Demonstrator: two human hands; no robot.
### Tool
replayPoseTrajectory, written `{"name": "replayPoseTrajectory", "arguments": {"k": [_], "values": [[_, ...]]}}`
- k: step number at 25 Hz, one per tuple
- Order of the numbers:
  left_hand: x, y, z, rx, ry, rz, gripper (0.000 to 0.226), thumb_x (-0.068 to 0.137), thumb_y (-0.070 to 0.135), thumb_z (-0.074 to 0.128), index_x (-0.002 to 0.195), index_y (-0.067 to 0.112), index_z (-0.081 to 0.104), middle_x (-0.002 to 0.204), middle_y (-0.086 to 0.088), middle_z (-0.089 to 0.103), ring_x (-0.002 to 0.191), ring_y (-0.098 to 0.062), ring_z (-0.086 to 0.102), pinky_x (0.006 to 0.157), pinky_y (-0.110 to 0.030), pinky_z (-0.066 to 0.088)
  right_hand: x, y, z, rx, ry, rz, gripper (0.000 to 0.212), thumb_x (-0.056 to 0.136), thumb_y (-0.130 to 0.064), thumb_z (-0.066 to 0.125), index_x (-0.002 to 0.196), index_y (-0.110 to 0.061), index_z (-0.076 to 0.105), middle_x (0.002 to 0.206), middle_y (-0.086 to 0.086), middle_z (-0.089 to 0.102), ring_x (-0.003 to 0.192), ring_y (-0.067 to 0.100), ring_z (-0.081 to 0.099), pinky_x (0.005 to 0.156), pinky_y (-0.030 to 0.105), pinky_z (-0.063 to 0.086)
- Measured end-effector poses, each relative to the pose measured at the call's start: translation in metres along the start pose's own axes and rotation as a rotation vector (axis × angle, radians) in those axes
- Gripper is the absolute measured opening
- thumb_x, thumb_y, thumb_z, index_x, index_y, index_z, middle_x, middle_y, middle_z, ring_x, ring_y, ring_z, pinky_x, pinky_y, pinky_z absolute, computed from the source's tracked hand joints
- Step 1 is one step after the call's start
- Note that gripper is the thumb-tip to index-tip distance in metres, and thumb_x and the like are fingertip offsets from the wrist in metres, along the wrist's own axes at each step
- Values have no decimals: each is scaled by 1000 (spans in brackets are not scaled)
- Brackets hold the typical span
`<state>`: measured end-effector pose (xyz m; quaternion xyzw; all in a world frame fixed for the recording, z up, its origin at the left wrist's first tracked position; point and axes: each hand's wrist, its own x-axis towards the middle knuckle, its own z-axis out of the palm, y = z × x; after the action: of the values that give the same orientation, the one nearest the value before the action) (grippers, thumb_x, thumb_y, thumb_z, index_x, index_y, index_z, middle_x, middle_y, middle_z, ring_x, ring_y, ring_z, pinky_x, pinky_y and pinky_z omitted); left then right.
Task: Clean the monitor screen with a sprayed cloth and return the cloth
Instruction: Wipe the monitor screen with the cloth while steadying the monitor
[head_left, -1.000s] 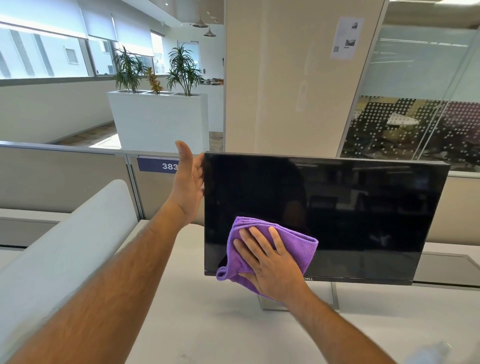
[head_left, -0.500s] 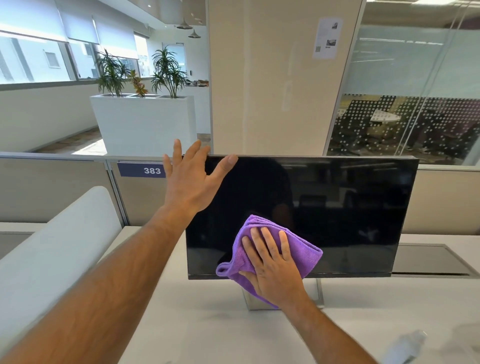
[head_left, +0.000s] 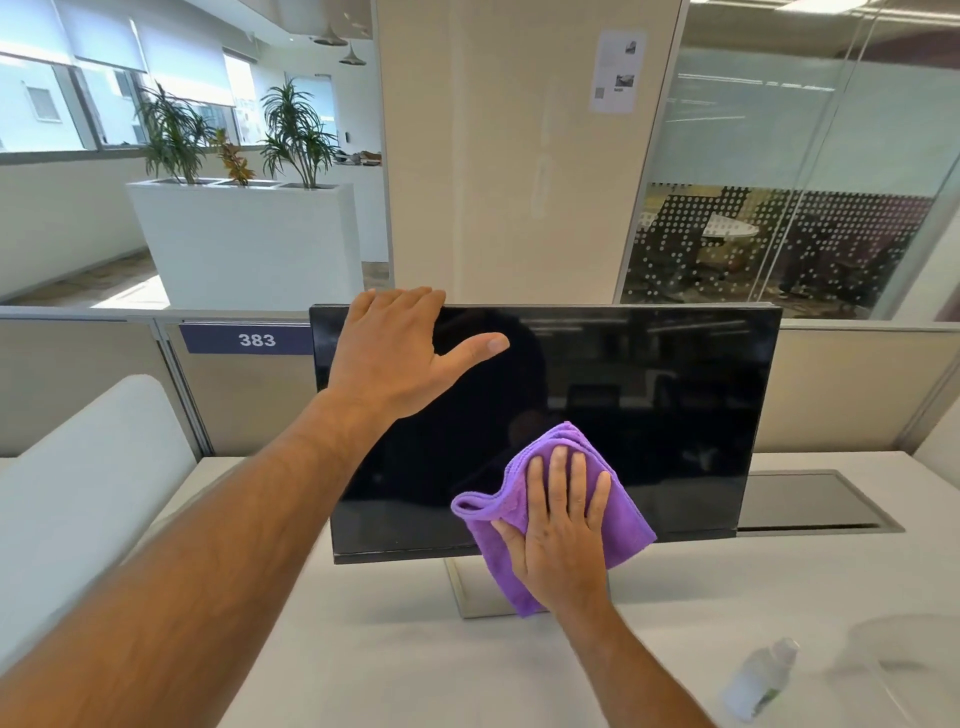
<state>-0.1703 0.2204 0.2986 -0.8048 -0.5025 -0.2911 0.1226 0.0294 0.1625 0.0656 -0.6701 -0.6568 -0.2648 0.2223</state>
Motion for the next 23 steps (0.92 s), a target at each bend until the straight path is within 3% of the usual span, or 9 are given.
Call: {"name": "replayPoseTrajectory", "arguments": {"k": [4,10,19,23], "values": [[3,6,2,21,-40,43,111,73,97,3,140,23,52,137,-1,61,129,-26,52,113,-49,31,-2,12,1,60,54,118,82,101,-61,25,159,-7,5,160,27,27,149,47,19,117,69,20],[6,14,5,27,-47,72,111,72,98,3,141,25,50,135,-1,62,127,-27,54,111,-50,34,2,41,-4,176,64,410,83,102,-61,17,157,1,13,161,30,20,150,48,16,117,68,21],[5,17,4,27,-64,68,115,67,101,3,143,27,48,139,1,60,130,-26,52,112,-51,31,18,81,-8,443,221,876,83,100,-61,17,159,-4,7,167,23,8,154,41,8,124,60,12],[5,18,3,21,-59,57,115,66,101,3,142,28,50,139,1,61,130,-26,52,112,-50,32,18,83,-7,492,240,913,83,98,-57,23,158,-2,7,166,25,6,154,42,5,124,60,7]]}}
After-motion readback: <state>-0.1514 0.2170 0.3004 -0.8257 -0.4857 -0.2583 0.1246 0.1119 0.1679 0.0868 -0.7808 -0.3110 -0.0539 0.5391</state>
